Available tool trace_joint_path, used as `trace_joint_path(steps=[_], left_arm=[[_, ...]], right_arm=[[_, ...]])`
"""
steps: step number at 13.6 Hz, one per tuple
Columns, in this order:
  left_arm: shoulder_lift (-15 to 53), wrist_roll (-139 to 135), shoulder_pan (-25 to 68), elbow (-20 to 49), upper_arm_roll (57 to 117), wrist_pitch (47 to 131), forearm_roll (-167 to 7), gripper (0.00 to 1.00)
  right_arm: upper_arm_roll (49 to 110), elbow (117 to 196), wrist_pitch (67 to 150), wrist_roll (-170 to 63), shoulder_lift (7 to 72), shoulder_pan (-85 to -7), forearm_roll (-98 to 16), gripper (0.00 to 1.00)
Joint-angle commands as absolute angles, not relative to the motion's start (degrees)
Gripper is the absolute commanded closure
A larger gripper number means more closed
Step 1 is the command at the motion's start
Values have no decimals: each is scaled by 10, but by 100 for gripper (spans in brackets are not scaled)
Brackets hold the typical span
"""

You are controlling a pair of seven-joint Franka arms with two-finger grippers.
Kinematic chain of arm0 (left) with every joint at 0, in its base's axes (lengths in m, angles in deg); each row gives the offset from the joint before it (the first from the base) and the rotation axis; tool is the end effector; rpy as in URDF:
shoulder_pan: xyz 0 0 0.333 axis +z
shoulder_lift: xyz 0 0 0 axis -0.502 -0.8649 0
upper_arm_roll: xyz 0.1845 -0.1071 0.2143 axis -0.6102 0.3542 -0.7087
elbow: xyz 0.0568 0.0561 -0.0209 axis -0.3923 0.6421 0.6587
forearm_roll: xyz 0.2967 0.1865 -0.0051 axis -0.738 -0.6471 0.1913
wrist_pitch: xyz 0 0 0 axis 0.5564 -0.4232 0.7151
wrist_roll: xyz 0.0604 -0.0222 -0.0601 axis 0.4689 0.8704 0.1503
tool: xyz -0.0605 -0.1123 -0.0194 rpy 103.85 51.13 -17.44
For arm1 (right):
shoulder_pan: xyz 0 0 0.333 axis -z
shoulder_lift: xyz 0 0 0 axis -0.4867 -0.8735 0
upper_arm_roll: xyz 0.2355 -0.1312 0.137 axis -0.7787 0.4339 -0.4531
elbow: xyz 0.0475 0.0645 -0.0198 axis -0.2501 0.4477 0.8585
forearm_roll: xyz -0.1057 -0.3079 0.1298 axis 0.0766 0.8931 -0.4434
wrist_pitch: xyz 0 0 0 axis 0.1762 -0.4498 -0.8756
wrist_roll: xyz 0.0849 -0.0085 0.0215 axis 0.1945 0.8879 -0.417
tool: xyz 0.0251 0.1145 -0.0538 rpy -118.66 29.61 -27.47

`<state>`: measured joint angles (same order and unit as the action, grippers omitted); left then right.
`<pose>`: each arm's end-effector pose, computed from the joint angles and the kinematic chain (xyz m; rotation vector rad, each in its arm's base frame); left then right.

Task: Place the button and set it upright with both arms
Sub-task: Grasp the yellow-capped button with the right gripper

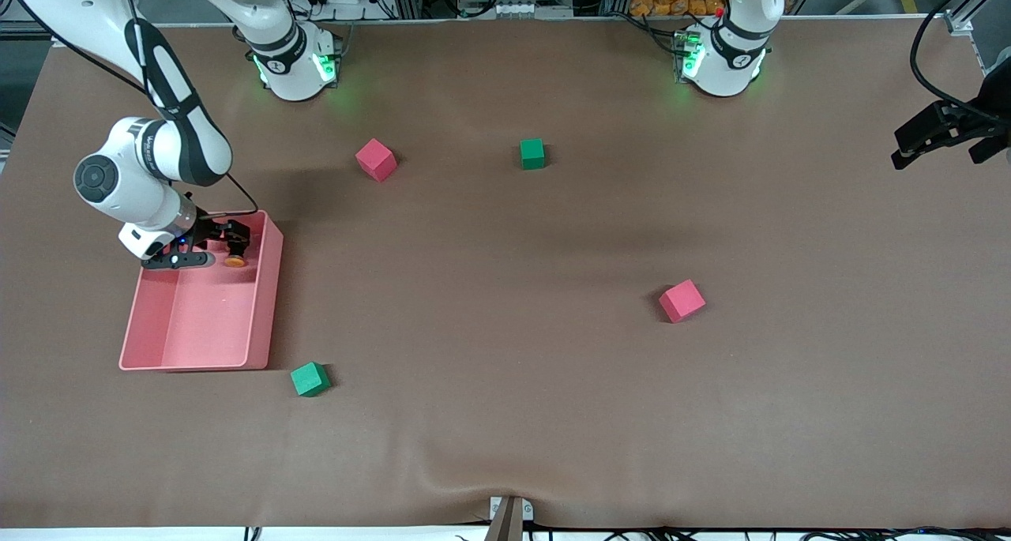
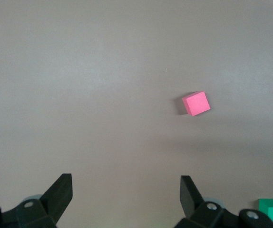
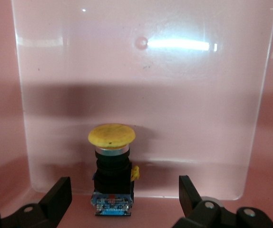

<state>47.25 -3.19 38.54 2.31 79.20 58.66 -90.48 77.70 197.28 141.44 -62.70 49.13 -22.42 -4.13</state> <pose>0.4944 -0.0140 0.6240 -3.1072 -0.0924 -0.0545 0.4503 -0.0806 0.2045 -3.1347 -0.1211 0.1320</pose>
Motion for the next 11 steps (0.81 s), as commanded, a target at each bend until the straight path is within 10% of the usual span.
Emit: trace_joint_path(steps=[1, 4, 9, 11], left_arm=[[470, -27, 389, 20, 796, 590, -908, 0], [471, -27, 387, 18, 797, 590, -906, 0], [470, -28, 382, 19, 800, 590, -905, 0], [465, -28, 381, 19, 804, 590, -905, 0]], right_arm=[[775, 1991, 1428, -626, 495, -223, -31, 10], [775, 1990, 1428, -626, 487, -223, -30, 63], [775, 1987, 1441, -631, 470, -223, -30, 100], [775, 1987, 1442, -631, 470, -223, -30, 100]])
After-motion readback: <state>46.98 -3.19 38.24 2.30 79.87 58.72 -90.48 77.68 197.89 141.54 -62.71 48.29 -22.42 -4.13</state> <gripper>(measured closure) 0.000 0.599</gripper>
